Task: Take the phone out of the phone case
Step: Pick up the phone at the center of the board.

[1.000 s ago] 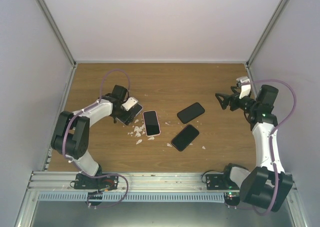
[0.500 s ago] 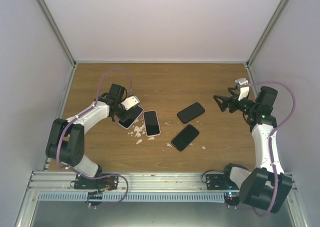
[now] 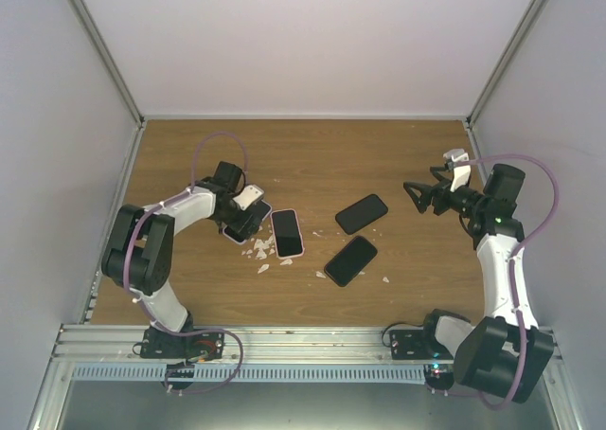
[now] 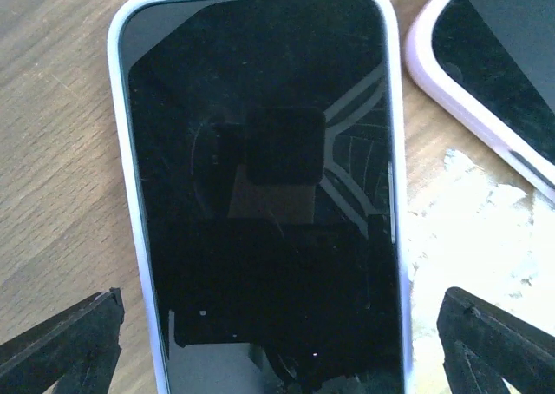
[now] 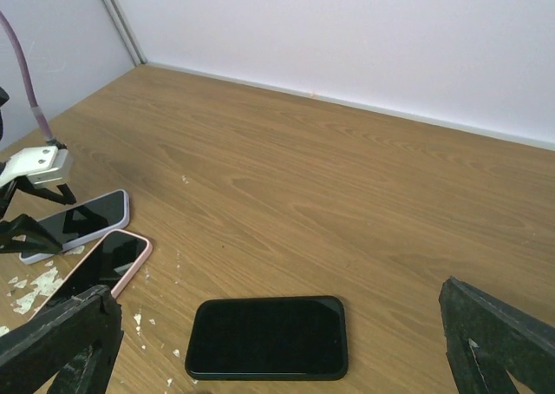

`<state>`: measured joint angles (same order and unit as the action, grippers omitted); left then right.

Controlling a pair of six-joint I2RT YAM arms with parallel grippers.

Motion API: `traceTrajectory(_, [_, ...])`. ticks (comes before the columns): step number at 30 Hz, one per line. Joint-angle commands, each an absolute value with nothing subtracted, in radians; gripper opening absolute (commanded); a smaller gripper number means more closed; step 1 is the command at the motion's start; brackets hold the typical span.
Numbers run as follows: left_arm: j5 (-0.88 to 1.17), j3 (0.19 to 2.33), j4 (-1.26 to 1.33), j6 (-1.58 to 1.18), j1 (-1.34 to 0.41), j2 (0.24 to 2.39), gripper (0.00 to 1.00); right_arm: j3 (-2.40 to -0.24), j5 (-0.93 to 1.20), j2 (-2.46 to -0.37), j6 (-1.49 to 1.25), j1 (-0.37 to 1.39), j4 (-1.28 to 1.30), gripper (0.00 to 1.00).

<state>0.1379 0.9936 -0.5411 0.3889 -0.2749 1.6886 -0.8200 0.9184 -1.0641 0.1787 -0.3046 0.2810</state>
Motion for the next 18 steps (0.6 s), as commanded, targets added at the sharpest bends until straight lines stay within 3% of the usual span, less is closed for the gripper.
traceTrajectory(1, [0.110,1.027,-0.519,0.306,-0.282,1.741,0.99,-0.814,0.906,-1.074,0.195,-0.310,0.291,1.00])
traceTrajectory(10, [-0.040,1.027,-0.504,0.220,-0.345,1.812,0.98,-0.813,0.883,-1.072,0.202,-0.311,0.299,1.00])
traceTrajectory(13, [-0.035,1.026,-0.519,0.214,-0.346,1.829,0.91,-0.816,0.879,-1.074,0.207,-0.310,0.302,1.00])
traceTrajectory(18, [-0.002,1.047,-0.554,0.244,-0.342,1.821,0.69,-0.846,0.893,-1.093,0.272,-0.309,0.366,1.00])
